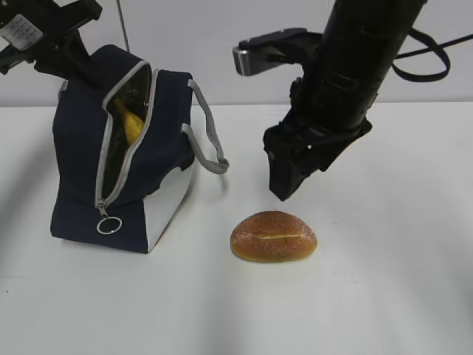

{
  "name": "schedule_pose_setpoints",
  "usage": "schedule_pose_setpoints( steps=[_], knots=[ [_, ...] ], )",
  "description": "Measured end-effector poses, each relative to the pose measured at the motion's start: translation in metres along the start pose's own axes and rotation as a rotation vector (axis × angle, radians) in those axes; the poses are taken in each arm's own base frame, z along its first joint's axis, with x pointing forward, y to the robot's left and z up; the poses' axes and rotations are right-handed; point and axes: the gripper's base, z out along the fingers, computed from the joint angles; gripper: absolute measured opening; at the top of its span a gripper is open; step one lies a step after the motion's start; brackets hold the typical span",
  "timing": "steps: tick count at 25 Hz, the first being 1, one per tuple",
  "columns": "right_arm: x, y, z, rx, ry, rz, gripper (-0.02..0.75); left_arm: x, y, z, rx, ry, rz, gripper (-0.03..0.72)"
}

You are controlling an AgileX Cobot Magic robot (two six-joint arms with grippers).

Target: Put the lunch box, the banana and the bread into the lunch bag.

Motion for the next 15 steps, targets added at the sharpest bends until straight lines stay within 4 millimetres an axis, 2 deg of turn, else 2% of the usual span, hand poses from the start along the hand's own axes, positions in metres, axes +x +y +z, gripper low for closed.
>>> schedule_pose_setpoints(
  steps=[6, 9, 15],
  knots=[
    [0.002, -0.002, 0.018, -0.017, 0.048, -0.240, 0.587, 0.000, 0.000, 0.000, 0.001, 0.000, 0.000, -0.003],
    [0.000, -0.004, 0.030, -0.029, 0.072, -0.296, 0.598, 0.000, 0.000, 0.000, 0.001, 0.000, 0.000, -0.003],
    [-0.006, -0.010, 0.071, -0.062, 0.138, -0.347, 0.598, 0.000, 0.000, 0.000, 0.001, 0.000, 0.000, -0.003]
  ],
)
